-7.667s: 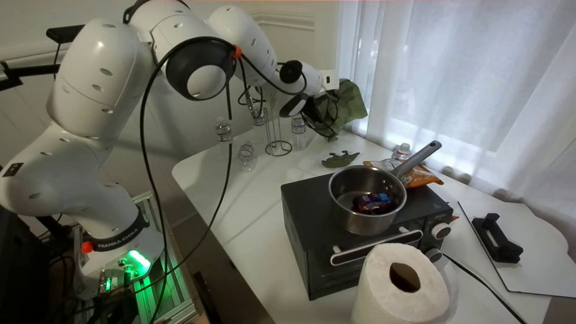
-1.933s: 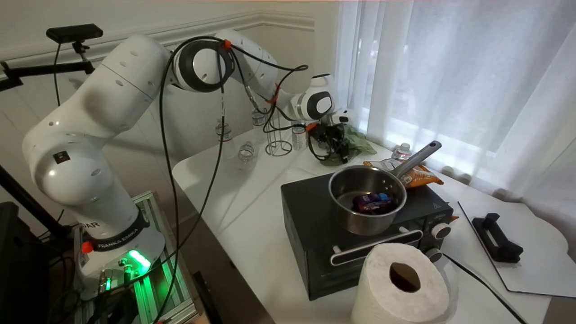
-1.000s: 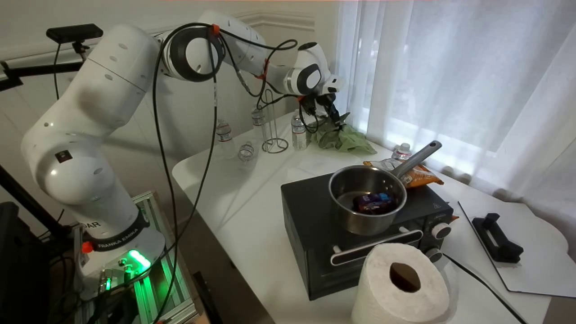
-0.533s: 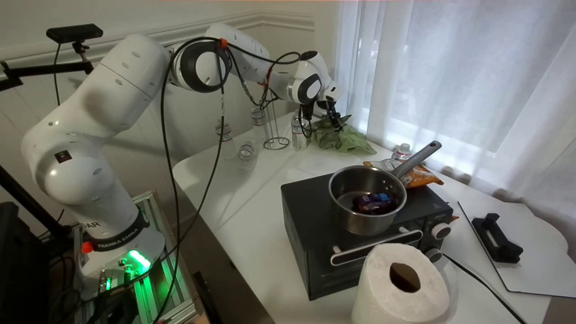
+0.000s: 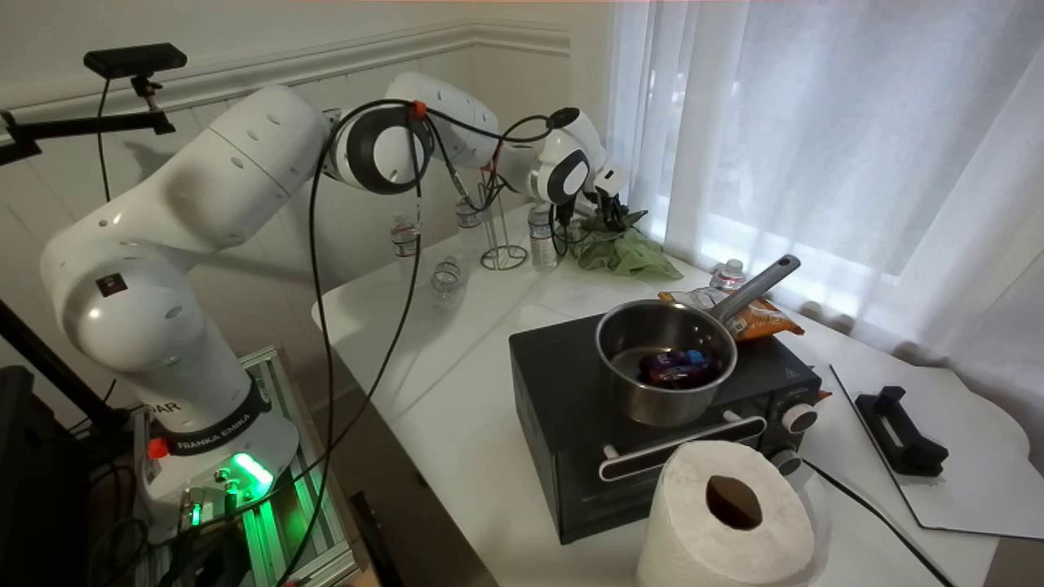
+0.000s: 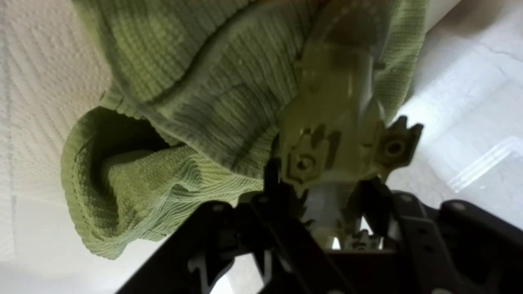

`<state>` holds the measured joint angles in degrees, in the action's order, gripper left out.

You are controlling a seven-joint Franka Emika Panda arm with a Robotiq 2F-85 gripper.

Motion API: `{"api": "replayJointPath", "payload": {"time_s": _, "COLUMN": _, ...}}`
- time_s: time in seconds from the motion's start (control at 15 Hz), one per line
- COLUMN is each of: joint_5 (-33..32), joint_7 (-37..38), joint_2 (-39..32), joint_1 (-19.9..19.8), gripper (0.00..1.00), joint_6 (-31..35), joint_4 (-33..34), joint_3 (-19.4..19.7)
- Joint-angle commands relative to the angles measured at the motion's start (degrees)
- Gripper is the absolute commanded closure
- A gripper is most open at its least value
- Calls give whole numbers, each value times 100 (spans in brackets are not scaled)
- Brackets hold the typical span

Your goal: Place the green cloth and the dinosaur near the window

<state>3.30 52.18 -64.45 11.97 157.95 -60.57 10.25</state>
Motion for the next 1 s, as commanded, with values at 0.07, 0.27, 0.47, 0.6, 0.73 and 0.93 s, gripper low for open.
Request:
{"api": "replayJointPath", "payload": {"time_s": 0.07, "joint_5": 52, "joint_7": 259, "joint_2": -385, "joint_1": -19, "gripper": 25, "joint_6": -198, "joint_4": 604, "joint_3": 89}}
{"api": "replayJointPath", "payload": {"time_s": 0.27, "joint_5": 5, "joint_7": 306, "joint_2": -310, "joint_1": -19, "gripper": 7, "joint_6": -567, "joint_4": 650, "joint_3": 122}}
{"api": "replayJointPath", "payload": {"time_s": 0.47, "joint_5": -41, "joint_7": 291, "joint_2": -143, "joint_1": -28, "gripper": 0, "joint_6": -972, "joint_4": 649, "joint_3": 100}}
{"api": "replayJointPath", "payload": {"time_s": 0.6, "joint_5": -37, "joint_7": 167, "joint_2": -2, "joint_1": -72, "gripper": 0, "joint_6": -1204, "joint_4": 645, "joint_3": -4}}
{"api": "replayJointPath", "payload": {"time_s": 0.73, "joint_5": -51, "joint_7": 109, "joint_2": 172, "joint_1": -86, "gripper": 0, "joint_6": -1437, "joint_4": 610, "joint_3": -43}}
{"api": "replayJointPath", "payload": {"time_s": 0.93, "joint_5": -57, "joint_7": -42, "joint_2": 467, "joint_1": -136, "gripper": 0, "joint_6": -1752, "joint_4": 517, "joint_3": -139}}
